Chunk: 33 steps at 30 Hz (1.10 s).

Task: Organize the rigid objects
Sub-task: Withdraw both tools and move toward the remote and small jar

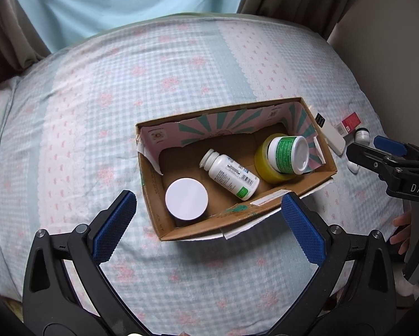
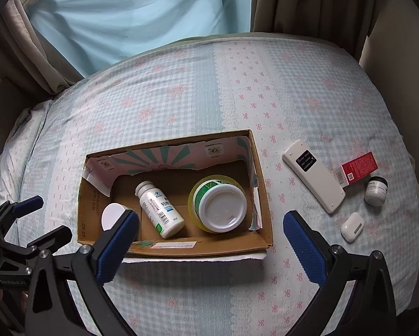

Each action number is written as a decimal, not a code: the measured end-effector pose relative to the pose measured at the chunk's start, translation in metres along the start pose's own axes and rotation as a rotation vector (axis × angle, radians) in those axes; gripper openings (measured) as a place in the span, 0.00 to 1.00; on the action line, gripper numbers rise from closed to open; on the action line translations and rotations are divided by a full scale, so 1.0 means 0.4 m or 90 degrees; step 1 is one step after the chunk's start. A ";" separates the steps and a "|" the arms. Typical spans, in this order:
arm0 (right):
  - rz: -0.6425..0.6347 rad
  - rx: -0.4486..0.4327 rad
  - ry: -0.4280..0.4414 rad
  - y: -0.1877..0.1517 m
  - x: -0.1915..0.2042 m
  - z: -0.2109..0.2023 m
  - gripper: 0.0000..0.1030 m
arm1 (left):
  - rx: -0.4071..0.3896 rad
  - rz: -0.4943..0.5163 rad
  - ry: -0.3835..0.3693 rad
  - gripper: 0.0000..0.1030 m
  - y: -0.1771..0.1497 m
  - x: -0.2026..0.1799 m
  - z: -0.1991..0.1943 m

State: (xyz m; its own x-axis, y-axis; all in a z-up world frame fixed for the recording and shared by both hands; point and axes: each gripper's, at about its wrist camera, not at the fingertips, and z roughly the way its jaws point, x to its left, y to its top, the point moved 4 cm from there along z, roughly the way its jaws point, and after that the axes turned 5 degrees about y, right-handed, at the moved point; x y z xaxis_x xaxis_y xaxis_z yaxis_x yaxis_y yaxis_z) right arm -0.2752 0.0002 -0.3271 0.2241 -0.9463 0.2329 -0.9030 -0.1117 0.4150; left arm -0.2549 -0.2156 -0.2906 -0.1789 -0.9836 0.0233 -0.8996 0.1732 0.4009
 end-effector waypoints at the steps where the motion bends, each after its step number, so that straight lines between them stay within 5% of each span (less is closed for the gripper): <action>1: 0.001 -0.005 0.002 -0.005 -0.001 -0.021 1.00 | -0.004 -0.007 -0.002 1.00 -0.001 -0.006 -0.018; 9: -0.019 -0.043 -0.040 -0.040 -0.079 -0.199 1.00 | -0.035 -0.024 -0.017 1.00 0.028 -0.134 -0.118; 20: -0.002 -0.112 -0.086 -0.041 -0.327 -0.419 1.00 | -0.059 -0.047 -0.002 1.00 0.079 -0.399 -0.229; 22: 0.001 -0.119 -0.089 -0.039 -0.377 -0.446 1.00 | -0.059 -0.048 -0.029 1.00 0.086 -0.455 -0.228; 33: -0.013 -0.091 -0.072 -0.013 -0.612 -0.455 1.00 | -0.041 -0.031 0.014 1.00 0.166 -0.718 -0.136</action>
State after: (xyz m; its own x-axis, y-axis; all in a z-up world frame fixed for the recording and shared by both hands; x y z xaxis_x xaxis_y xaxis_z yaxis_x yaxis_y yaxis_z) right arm -0.2586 0.2876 -0.2263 0.1919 -0.9733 0.1258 -0.8354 -0.0948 0.5414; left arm -0.2417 0.0754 -0.2209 -0.1253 -0.9919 0.0224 -0.8797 0.1215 0.4598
